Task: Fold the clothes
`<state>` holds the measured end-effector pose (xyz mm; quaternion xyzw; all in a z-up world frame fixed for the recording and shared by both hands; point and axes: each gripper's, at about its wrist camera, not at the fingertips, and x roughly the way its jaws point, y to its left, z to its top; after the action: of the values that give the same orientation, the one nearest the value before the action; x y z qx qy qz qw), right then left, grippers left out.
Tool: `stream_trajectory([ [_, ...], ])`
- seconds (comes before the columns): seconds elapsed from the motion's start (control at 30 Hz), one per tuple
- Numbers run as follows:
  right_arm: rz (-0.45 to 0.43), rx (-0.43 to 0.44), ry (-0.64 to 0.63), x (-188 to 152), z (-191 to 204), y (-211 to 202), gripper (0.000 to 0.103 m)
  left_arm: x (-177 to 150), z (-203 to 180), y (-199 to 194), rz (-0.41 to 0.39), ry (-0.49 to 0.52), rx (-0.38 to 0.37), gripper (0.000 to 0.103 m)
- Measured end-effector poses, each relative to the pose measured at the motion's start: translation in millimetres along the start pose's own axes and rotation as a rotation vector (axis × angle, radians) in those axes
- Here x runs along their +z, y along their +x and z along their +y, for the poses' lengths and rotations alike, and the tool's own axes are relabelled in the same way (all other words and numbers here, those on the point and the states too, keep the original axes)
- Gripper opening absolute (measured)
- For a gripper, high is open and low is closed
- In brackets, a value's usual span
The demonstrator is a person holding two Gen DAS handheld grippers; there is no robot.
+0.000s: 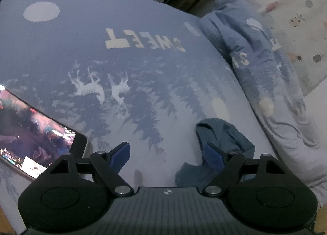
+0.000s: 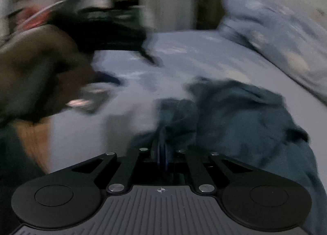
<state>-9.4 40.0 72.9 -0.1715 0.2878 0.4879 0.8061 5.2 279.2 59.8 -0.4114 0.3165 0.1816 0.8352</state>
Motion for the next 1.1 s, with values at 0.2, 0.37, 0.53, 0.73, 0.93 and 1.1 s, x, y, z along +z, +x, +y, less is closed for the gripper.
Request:
stream_trajectory([
  [0.2, 0.049, 0.134, -0.165, -7, 60, -12, 0.016, -2, 3, 1, 0.022, 0.011, 0.005, 0.084],
  [0.37, 0.022, 0.153, -0.087, 3, 46, -23, 0.032, -8, 10, 7, 0.079, 0.023, -0.011, 0.083],
  [0.53, -0.043, 0.047, 0.059, 6, 10, -29, 0.044, -23, 7, 17, 0.14, 0.189, -0.05, 0.068],
  [0.73, -0.094, -0.017, 0.212, -9, -18, -36, 0.045, -38, -1, 18, 0.128, 0.403, -0.05, 0.06],
  [0.93, -0.098, -0.021, 0.253, -39, -5, -37, 0.046, -43, -9, 14, 0.129, 0.558, -0.06, 0.039],
  [1.1, -0.112, -0.03, 0.266, -49, 7, -46, 0.046, -55, -21, 11, 0.192, 0.721, -0.115, 0.041],
])
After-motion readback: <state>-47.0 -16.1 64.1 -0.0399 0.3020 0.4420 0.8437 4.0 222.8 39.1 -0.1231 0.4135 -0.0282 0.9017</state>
